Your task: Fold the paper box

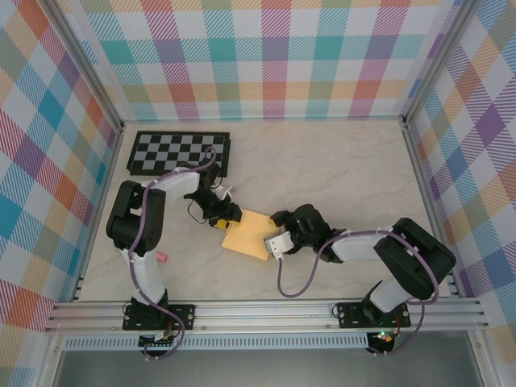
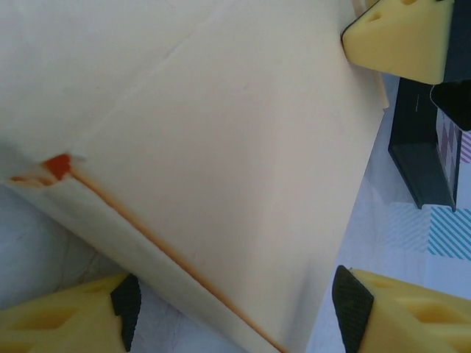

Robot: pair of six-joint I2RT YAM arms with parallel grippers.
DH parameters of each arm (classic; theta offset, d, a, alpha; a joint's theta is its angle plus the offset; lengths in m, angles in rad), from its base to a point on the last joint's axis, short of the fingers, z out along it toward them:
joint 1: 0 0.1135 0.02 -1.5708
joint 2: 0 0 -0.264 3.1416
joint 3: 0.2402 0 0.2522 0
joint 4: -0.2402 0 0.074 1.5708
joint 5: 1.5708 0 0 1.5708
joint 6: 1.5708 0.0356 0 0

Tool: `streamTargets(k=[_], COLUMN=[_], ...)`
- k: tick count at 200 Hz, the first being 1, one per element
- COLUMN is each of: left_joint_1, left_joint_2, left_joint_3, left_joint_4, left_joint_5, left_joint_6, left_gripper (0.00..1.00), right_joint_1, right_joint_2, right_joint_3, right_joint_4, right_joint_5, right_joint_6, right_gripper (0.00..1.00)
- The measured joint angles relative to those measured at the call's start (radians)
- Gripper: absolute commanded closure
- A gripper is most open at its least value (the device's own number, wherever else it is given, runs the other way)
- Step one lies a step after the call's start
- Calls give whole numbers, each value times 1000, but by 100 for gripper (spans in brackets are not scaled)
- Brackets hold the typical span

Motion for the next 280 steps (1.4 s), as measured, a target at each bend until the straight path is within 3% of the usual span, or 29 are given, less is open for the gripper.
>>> streamTargets(k=[102,155,200,240,280], left_joint_1=[-1,-1,-1,6,24], left_joint_2=[-19,-104,-101,-59,-29], left_joint_3=[-3,34,92,119,161], left_joint_4=[-1,-74,-160,-167,-170], left_joint_5=[80,104,133,130,122], left_joint_6=[-45,-62,-95,-142,-161], left_gripper=[61,58,57,56,55], right_joint_1=[24,8,-31,-64,-156], right_joint_2=[-101,-204,-215,-181,-156], right_joint_3=[-28,35,41,59,130], right_joint_4=[-105,-306,-342,-354,-433], right_joint_5=[12,-122,-241,-310,-399], right_joint_6=[61,249,433,514,555], right_gripper=[33,32,31,28,28])
